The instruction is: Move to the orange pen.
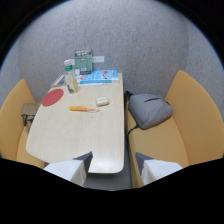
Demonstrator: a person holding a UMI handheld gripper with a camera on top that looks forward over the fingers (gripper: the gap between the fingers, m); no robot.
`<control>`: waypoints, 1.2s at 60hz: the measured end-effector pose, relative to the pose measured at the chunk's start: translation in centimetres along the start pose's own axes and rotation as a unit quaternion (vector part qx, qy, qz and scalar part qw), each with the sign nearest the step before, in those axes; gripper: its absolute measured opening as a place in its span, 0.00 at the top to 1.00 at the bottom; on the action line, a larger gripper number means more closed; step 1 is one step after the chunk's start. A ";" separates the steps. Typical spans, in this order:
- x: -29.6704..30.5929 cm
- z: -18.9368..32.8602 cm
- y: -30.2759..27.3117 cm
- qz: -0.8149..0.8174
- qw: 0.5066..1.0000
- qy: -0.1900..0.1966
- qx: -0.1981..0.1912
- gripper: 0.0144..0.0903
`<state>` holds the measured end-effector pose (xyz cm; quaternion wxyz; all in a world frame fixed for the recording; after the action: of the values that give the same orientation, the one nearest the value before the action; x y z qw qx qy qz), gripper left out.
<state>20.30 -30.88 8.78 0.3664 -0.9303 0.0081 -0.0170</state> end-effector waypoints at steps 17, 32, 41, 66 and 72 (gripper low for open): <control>-0.8 0.0 0.2 -0.007 1.000 -0.010 0.000 0.04; -5.0 1.6 -0.1 -0.023 0.999 -0.031 -0.010 0.04; -8.0 4.0 -1.4 -0.024 0.999 -0.031 -0.016 0.04; -12.4 13.2 -6.2 -0.007 0.999 0.010 -0.035 0.04; -12.5 15.4 -7.1 -0.005 0.999 0.023 -0.038 0.04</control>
<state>8.41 -14.83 2.00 0.3308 -0.9428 0.0127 -0.0397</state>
